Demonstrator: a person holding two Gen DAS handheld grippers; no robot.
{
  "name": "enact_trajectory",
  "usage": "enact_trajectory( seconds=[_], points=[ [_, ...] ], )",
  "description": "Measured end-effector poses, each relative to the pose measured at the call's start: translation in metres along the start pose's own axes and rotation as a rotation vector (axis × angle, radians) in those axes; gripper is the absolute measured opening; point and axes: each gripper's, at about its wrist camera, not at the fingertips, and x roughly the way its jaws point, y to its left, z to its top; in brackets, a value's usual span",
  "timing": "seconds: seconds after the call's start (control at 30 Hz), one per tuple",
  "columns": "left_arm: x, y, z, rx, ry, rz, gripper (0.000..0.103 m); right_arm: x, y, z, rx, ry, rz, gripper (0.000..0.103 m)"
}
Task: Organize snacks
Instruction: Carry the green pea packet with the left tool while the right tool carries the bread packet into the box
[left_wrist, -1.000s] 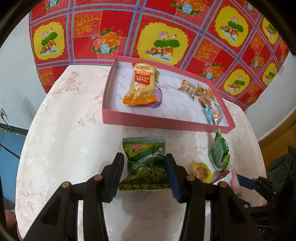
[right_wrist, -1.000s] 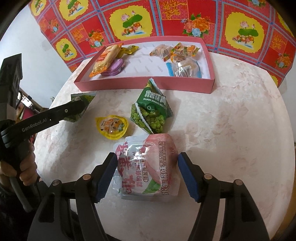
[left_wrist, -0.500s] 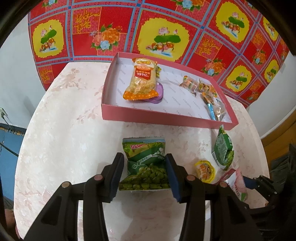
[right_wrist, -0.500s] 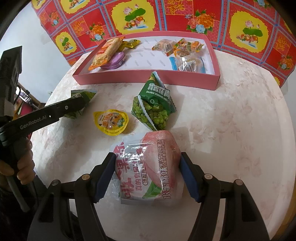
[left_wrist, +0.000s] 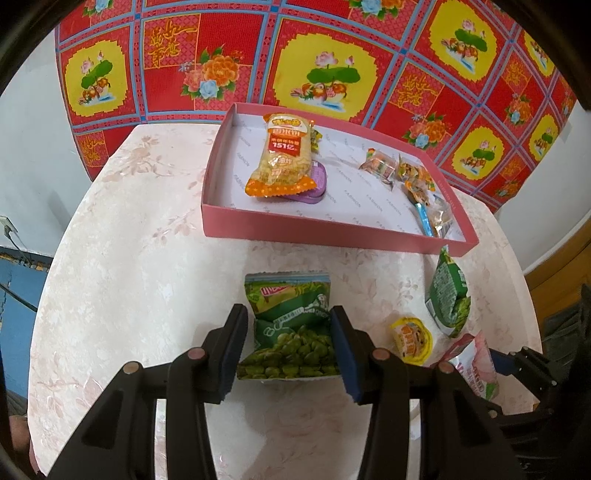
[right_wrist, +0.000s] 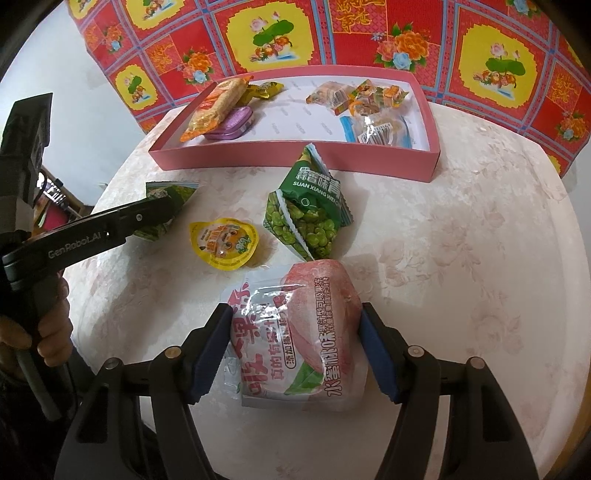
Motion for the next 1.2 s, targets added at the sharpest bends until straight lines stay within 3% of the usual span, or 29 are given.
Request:
enact_trajectory(
  seconds=[0.7, 1.2],
  points=[
    [-0.022, -0.012, 0.002, 0.03, -0.056, 0.005, 0.048, -0.017, -0.012, 0.002, 0.041, -0.065, 0.06, 0.068],
    [-0.038, -0.028, 0.011, 0.063, -0.096, 0.002, 0.048, -0.038, -0.028, 0.023, 0.059, -0.142, 0.074, 0.068]
  ],
)
